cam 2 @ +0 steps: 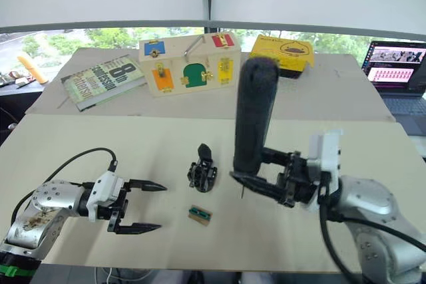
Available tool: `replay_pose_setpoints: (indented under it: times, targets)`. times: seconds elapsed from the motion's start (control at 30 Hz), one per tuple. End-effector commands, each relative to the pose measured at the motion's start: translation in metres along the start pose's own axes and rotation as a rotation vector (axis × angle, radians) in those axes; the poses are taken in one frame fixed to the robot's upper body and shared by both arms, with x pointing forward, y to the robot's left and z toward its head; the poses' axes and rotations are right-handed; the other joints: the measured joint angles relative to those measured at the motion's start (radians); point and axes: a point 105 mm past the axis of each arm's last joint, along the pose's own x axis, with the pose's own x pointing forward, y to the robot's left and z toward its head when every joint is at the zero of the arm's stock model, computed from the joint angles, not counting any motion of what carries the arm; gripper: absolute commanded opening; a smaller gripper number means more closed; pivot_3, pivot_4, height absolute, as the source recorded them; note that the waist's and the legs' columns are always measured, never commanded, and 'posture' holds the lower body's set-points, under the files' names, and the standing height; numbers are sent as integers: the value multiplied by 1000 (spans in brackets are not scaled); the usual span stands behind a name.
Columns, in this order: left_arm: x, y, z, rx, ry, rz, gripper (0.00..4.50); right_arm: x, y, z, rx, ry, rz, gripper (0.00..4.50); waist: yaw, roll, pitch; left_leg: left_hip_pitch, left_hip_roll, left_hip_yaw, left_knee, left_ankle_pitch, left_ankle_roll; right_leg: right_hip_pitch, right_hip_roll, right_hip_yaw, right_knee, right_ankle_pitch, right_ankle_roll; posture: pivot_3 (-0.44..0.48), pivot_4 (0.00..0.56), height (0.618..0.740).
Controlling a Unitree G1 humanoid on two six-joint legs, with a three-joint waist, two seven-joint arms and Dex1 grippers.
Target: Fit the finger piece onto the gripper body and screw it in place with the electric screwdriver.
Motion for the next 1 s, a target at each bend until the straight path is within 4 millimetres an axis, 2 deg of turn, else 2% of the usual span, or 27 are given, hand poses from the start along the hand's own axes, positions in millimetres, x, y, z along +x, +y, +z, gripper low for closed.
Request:
replay_pose_setpoints:
  times: [0.03, 0.2, 0.43, 0.7, 1.0]
  targets:
    - [2, 0, -1, 14, 9, -7, 4500, 8, 9, 10, -107, -89, 103, 1904, -2, 0, 0, 1, 0, 0, 0, 0, 0, 1, 0, 0, 0, 0, 0, 0, 150, 740]
    - [15, -6, -5, 21, 20, -56, 4500, 21, 9, 3, -96, -160, 182, 1904, -4, 0, 0, 4, 0, 0, 0, 0, 0, 4, 1, 0, 0, 0, 0, 0, 150, 740]
    - [37, -7, -12, 38, 3, -36, 4500, 31, 23, -15, -64, -147, 337, 1904, -2, 0, 0, 3, 0, -1, 0, 0, 0, 4, 0, -1, -1, 0, -1, 0, 150, 740]
    - [62, -11, -23, 50, -23, -41, 4500, 42, 25, -24, -82, -149, 375, 1904, -2, 0, 0, 4, 0, -1, 0, 0, 0, 4, 0, -1, 0, 0, -2, 0, 150, 740]
    - [76, -14, -26, 34, -40, -63, 4500, 48, 27, -34, -68, -138, 407, 1904, 9, 0, 0, 4, 0, -1, 1, 0, 1, 5, -1, -2, 0, 1, -2, 0, 150, 740]
